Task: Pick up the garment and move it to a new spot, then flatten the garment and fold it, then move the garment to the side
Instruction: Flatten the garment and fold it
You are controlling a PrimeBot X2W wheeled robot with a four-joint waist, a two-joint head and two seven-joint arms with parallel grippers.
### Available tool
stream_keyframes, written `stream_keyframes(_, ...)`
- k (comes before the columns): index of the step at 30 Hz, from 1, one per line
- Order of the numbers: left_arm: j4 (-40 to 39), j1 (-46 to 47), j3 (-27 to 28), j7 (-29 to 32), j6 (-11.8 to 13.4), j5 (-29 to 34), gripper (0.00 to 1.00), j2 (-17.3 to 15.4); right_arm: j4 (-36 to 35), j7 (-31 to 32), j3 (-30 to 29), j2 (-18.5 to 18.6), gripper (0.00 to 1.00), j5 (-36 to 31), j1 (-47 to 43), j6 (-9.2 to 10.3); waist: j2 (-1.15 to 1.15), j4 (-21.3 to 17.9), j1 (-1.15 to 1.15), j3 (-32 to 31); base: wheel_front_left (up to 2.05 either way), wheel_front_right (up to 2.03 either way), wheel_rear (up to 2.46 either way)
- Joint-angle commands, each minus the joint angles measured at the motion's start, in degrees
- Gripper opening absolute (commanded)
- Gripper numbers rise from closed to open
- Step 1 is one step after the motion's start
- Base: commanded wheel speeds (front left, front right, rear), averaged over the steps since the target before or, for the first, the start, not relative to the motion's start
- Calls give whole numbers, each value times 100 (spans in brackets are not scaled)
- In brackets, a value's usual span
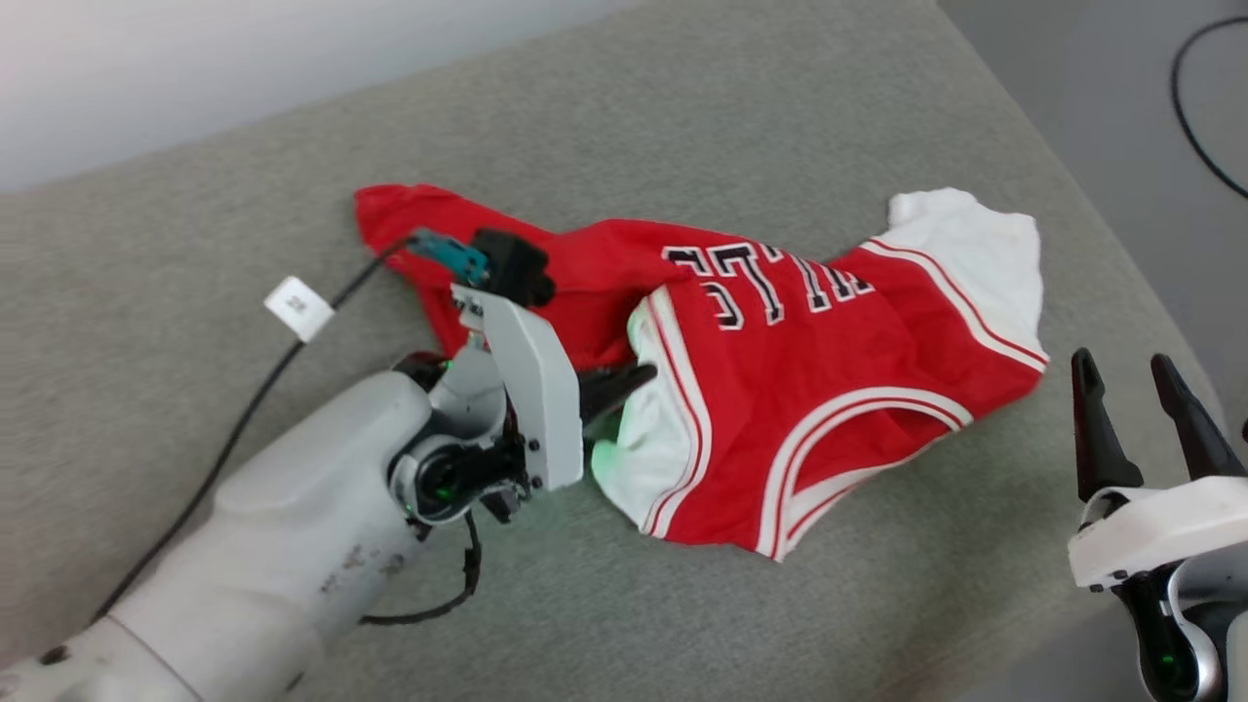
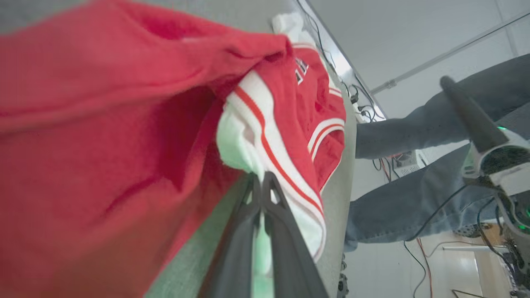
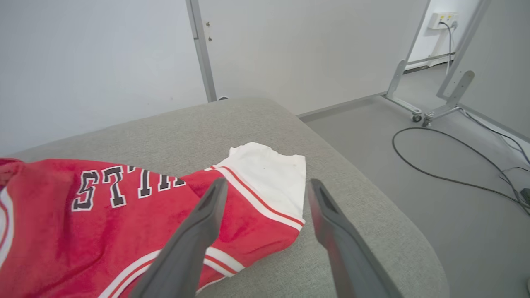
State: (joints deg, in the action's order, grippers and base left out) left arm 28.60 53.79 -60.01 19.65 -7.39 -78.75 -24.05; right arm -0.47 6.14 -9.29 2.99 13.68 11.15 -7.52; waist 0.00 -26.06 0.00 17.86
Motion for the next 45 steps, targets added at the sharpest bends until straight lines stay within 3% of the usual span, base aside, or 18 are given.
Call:
stream_keyframes(1, -187, 61, 66, -114, -17, -101, 0, -111, -8, 37, -39, -11, 100, -52, -89, 6, 0, 357, 0, -209, 0, 0, 0)
stream_keyframes(7, -811, -70, 146, -492, -17, -145, 0, -845, -77, 205, -45, -10, 100, -162, -120, 6, 0, 998, 0, -490, 0, 0, 0)
stream_keyframes(13, -638, -260, 100, -775, 1, 228, 0, -1709, -208, 420, -39, -9, 100, -292, -135, 6, 0, 1485, 0, -693, 0, 0, 0)
stream_keyframes(18, -335, -220, -137, -640, 420, 753, 0, -2171, -291, 545, -22, -9, 100, -316, -144, 6, 0, 1644, 0, -758, 0, 0, 0)
stream_keyframes(22, -176, -81, -518, -368, 761, 1365, 0, -2284, -311, 595, 28, -9, 100, -310, -164, 6, 0, 1639, 0, -763, 0, 0, 0)
stream_keyframes(25, 23, -52, -766, -261, 849, 1693, 0, -2201, -285, 601, 77, -9, 100, -288, -183, 6, 0, 1569, 0, -736, 0, 0, 0)
stream_keyframes(31, 584, -210, -861, -294, 766, 1683, 0, -1973, -201, 580, 176, -11, 100, -267, -200, 6, 0, 1408, 0, -676, 0, 0, 0)
stream_keyframes(37, 1250, -407, -794, -527, 483, 1458, 0, -1681, -117, 530, 187, -11, 100, -274, -232, 6, 0, 1287, 0, -637, 0, 0, 0)
stream_keyframes(38, 1331, -401, -781, -577, 441, 1456, 2, -1641, -111, 533, 181, -11, 100, -280, -233, 6, 0, 1286, 0, -637, 0, 0, 0)
stream_keyframes(39, 1396, -376, -772, -644, 415, 1464, 25, -1616, -101, 533, 192, -11, 100, -294, -238, 6, 0, 1291, 0, -638, 0, 0, 0)
stream_keyframes(40, 1439, -341, -747, -723, 382, 1459, 40, -1599, -94, 542, 215, -11, 100, -303, -247, 6, 0, 1304, 0, -641, 0, 0, 0)
stream_keyframes(42, 1508, -279, -636, -917, 324, 1381, 100, -1574, -73, 551, 274, -4, 100, -314, -248, 6, 0, 1351, 0, -650, 0, 0, 0)
stream_keyframes(45, 1530, -229, -512, -1150, 247, 1309, 100, -1568, -32, 577, 375, 61, 100, -328, -251, 6, 0, 1448, 0, -677, 0, 0, 0)
